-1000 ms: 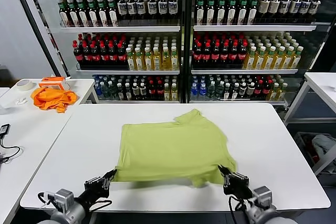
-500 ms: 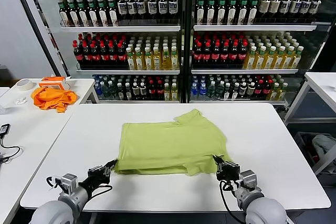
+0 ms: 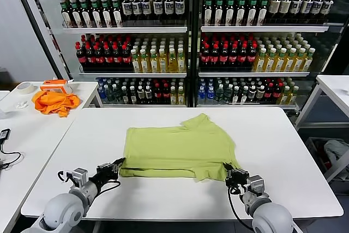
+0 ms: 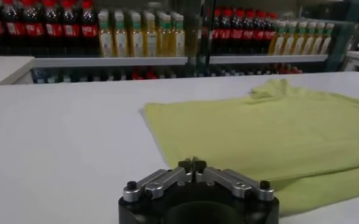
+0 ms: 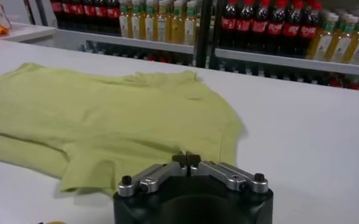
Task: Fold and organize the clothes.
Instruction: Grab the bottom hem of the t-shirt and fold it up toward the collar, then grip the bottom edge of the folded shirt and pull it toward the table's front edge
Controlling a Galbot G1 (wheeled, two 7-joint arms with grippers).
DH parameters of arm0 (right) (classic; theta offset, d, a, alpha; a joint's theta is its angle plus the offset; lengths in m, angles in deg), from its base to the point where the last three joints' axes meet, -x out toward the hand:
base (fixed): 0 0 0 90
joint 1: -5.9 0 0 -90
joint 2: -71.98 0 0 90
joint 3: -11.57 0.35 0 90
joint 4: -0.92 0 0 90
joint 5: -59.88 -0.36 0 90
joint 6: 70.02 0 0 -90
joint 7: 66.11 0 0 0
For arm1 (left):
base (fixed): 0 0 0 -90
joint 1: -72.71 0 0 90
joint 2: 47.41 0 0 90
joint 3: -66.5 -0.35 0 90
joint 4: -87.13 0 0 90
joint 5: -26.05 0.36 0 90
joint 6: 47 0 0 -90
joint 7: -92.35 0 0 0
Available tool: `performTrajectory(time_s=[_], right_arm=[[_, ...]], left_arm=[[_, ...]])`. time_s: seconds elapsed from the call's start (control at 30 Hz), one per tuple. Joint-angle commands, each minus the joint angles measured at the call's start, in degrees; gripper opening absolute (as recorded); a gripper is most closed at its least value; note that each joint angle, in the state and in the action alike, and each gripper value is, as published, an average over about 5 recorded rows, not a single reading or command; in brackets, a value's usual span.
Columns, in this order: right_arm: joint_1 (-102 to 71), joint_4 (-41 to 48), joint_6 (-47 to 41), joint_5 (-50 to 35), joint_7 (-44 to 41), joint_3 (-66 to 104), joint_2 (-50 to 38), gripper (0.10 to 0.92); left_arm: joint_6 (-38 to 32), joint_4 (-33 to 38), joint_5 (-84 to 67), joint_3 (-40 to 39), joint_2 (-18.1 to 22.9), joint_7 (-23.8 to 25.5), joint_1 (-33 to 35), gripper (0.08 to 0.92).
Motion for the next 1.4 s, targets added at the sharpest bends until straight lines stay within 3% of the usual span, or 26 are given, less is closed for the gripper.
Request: performTrajectory(time_s=[0.03,0.2,0.3,0.63,1.0,1.17,1.4], right_arm=[[0.6,0.6,0.0,0.0,0.0,-0.3,0.0,0.106],[0.7,1.5,0.4,0.1,-0.1,-0.2,0.5,0.106],[1.2,2.0,0.3,0.5,-0.3,-0.3,0.6,0.141],[2.1,2.4,-2.0,1.2,-0.7,0.9,0.0,0.421],[-2.8,-5.5,-4.2,-1.1,-0.5,6.7,-2.7,0.742],[-2.5,-3.1,-4.0,-1.0,-0.5,6.1,-2.2,0.817],[-0.3,0.3,-3.9,-4.6,0.6,4.2,-0.3,0.822]], left_arm=[[0.0,-3.3,0.1,-2.7,-0.2,0.2,-4.2,0.080],[-0.4,-4.4,0.4,-3.5,0.0,0.2,-5.2,0.106],[-0.6,-5.3,1.0,-4.0,0.4,-0.3,-5.9,0.180],[-1.1,-4.4,1.4,-1.3,-1.3,-1.0,-3.8,0.465],[1.9,7.8,-4.2,4.0,-3.4,-5.0,4.2,0.778],[6.4,10.0,-3.1,1.0,-1.1,-8.8,6.7,0.821],[7.7,6.9,-3.3,-0.9,2.2,-14.4,4.2,0.823]])
